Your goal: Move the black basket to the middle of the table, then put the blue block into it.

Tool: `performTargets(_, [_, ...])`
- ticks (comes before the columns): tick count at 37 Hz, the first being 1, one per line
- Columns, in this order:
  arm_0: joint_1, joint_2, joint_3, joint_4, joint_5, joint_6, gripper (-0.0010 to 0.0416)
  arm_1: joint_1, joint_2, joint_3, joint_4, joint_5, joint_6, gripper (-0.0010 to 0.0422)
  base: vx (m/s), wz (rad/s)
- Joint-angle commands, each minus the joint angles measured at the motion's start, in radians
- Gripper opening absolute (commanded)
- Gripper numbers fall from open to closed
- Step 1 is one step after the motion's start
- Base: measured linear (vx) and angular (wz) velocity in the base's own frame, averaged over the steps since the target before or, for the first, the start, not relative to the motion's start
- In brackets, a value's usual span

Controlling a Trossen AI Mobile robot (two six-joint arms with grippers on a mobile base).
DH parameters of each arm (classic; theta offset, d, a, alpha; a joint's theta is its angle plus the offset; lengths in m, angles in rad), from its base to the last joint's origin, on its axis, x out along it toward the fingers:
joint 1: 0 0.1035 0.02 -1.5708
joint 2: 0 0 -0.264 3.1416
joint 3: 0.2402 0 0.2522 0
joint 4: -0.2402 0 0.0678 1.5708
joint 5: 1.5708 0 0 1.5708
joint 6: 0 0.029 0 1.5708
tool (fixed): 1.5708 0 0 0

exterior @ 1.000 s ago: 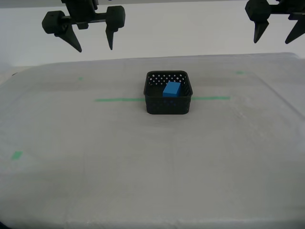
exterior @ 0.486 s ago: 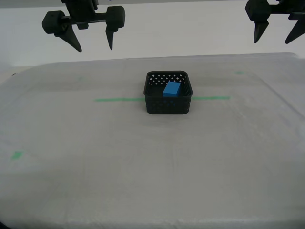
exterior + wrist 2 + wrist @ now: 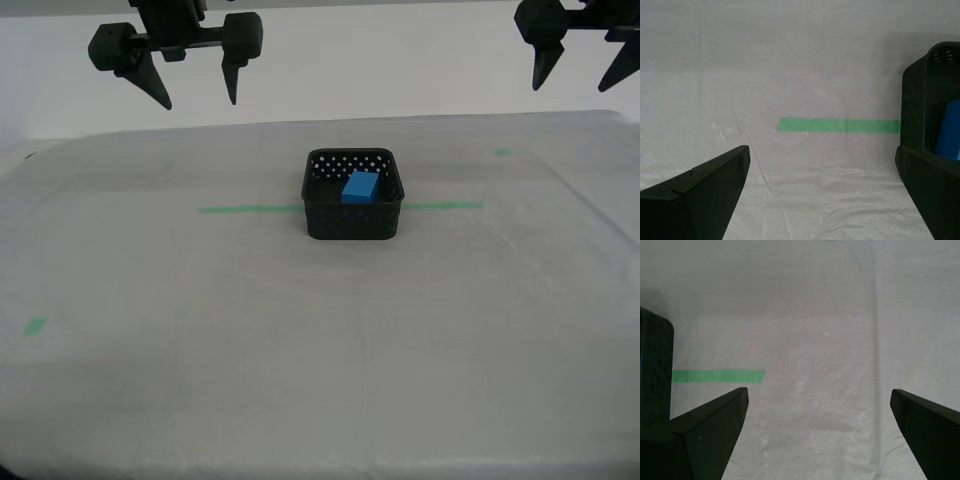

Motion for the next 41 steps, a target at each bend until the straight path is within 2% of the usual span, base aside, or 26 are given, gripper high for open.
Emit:
performTargets(1, [0.0, 0.0, 0.0, 0.0, -0.001, 0.0, 0.0399, 0.0, -0.001, 0.0, 0.0, -0.002, 0.002, 0.04, 0.0, 0.0])
performTargets(41, [0.0, 0.0, 0.0, 0.0, -0.001, 0.0, 0.0398, 0.0, -0.001, 0.0, 0.0, -0.002, 0.002, 0.04, 0.0, 0.0])
